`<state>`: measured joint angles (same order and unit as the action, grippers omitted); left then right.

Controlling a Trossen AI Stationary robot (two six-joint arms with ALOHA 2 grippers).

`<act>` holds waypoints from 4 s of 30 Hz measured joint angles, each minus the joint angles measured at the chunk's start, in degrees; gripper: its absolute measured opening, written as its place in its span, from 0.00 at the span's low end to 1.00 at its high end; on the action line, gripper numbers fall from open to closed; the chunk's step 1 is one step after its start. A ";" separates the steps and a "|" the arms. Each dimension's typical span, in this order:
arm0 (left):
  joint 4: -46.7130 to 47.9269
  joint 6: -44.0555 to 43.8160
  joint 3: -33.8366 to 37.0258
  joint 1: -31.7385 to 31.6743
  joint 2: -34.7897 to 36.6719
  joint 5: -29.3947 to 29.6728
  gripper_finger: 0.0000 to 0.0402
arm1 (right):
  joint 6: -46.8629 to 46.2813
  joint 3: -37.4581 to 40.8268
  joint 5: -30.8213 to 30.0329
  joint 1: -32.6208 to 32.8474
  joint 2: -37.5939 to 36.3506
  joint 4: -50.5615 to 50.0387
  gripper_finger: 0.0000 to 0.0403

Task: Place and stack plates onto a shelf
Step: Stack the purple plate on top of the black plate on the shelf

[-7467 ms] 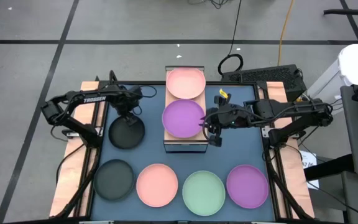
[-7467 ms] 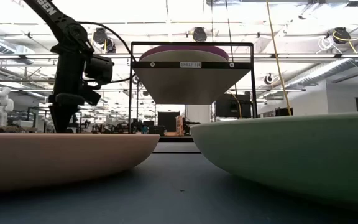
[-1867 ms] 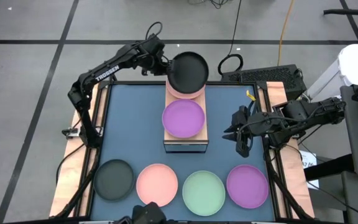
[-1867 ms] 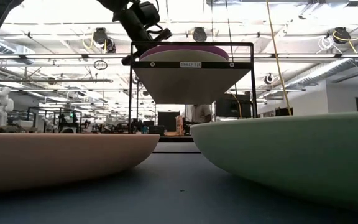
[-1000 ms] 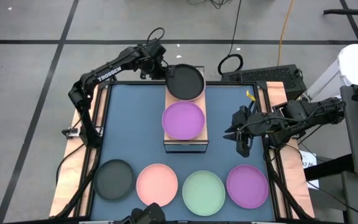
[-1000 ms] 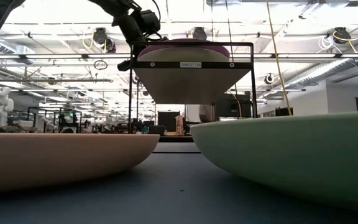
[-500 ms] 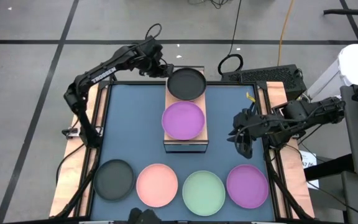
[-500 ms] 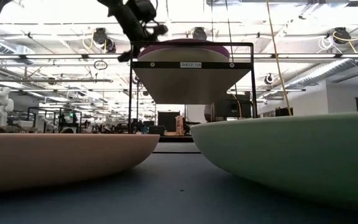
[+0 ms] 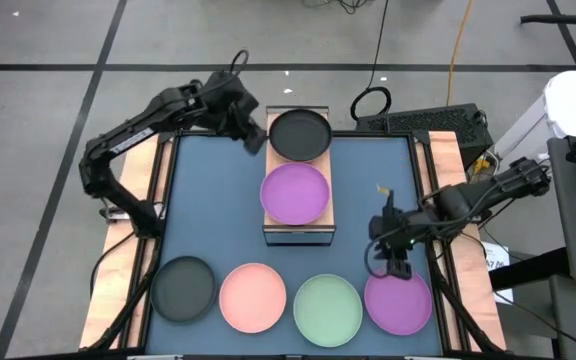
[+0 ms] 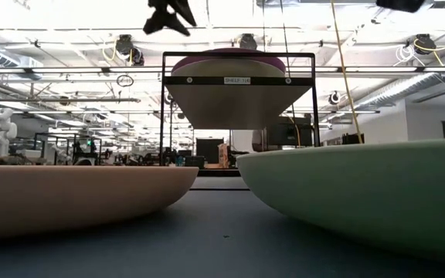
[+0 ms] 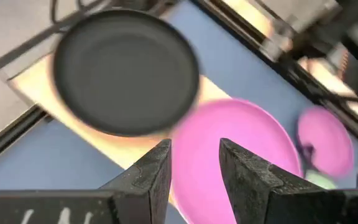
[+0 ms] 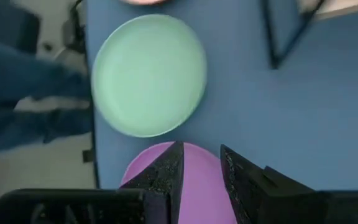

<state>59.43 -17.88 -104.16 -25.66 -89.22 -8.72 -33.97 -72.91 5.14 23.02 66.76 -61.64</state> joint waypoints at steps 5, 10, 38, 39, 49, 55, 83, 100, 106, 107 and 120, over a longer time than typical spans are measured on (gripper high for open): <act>1.92 1.61 0.07 6.31 2.25 4.49 0.34 | 3.30 7.33 5.59 1.19 0.00 8.94 0.22; 4.28 0.18 0.02 11.27 3.75 7.45 0.34 | 5.40 13.56 8.95 2.10 0.00 14.78 0.22; 14.03 -5.80 0.07 29.02 5.02 18.10 0.34 | 20.34 33.89 6.01 2.15 -0.02 23.74 0.36; 14.10 -6.18 0.07 29.46 5.03 18.44 0.34 | 20.65 34.23 5.41 2.14 -0.02 23.75 0.36; 14.10 -9.35 0.07 33.35 5.02 20.39 0.34 | 23.16 37.48 5.53 2.08 -0.02 24.43 0.35; 14.08 -11.58 0.07 35.35 5.02 22.39 0.34 | 22.75 40.63 7.01 2.08 -0.02 28.31 0.28; -0.83 -22.26 22.65 46.18 5.39 18.67 0.34 | 11.18 32.42 6.91 2.10 0.00 25.32 0.00; -4.58 -24.73 30.78 49.56 5.41 15.04 0.34 | -1.40 18.57 8.56 2.08 0.00 14.62 0.00; -9.73 -26.21 34.52 49.95 5.41 13.27 0.39 | -7.69 14.05 8.46 2.02 0.00 14.55 0.00; -10.17 -26.12 34.78 50.16 5.41 13.23 0.40 | -9.11 13.31 8.47 1.77 0.00 14.55 0.00; -11.58 -22.98 37.11 50.21 5.39 12.64 0.52 | -18.87 3.74 8.42 -5.41 0.00 14.46 0.00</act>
<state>47.85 -40.86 -67.05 24.56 -83.83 3.93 -52.83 -69.17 13.56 17.61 66.76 -47.18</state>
